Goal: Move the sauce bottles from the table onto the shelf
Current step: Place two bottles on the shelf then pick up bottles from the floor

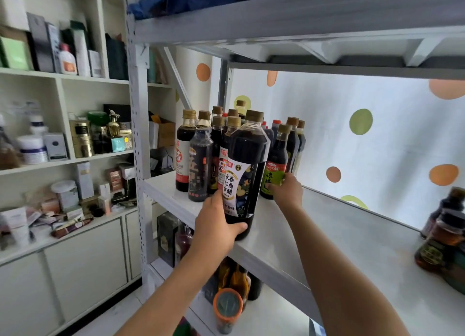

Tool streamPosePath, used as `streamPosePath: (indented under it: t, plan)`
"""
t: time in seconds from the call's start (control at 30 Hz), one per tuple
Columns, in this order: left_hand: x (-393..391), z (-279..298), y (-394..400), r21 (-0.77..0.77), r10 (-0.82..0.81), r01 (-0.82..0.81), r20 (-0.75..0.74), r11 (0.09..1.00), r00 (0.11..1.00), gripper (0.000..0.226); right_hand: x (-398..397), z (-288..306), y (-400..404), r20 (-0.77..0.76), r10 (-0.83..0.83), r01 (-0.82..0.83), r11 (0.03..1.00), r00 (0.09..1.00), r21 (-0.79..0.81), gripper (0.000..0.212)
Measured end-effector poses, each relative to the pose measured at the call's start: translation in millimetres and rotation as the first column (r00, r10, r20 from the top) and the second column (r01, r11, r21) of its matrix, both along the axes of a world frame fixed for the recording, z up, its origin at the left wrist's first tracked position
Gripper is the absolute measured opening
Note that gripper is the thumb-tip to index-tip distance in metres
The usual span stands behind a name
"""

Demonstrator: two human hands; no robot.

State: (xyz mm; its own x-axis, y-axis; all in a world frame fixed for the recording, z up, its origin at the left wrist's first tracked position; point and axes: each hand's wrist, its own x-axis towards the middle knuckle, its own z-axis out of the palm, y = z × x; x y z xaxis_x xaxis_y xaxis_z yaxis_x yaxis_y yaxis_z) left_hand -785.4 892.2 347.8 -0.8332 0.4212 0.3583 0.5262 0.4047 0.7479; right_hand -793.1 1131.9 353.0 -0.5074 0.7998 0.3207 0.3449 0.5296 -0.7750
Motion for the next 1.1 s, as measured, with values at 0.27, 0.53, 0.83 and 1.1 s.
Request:
streamPosePath:
  t: [0.27,0.53,0.83,1.1]
  plan:
    - [-3.6,2.6,23.6,-0.047,0.013,-0.014,-0.022,0.999,1.000,0.073,27.5,-10.1,14.1,0.180,0.128,-0.115,0.990,0.975,-0.081,0.037]
    - [-15.1,5.3,68.9,0.124,-0.056,0.056,-0.009,0.991,0.998,0.074,65.8,-31.4,5.5,0.329,0.138,-0.204,0.963,0.934,0.174,0.042]
    - [-37.6,-3.3,107.6,0.155,0.051,-0.046,-0.027,0.987,0.998,0.063,64.4,-29.9,4.4,0.389,0.104,-0.240,0.916,0.916,0.321,0.018]
    - [-41.8,-9.8,114.3,0.148,0.098,-0.086,-0.079,0.985,0.992,0.058,60.5,-30.9,5.8,0.374,0.081,-0.216,0.917,0.924,0.335,0.017]
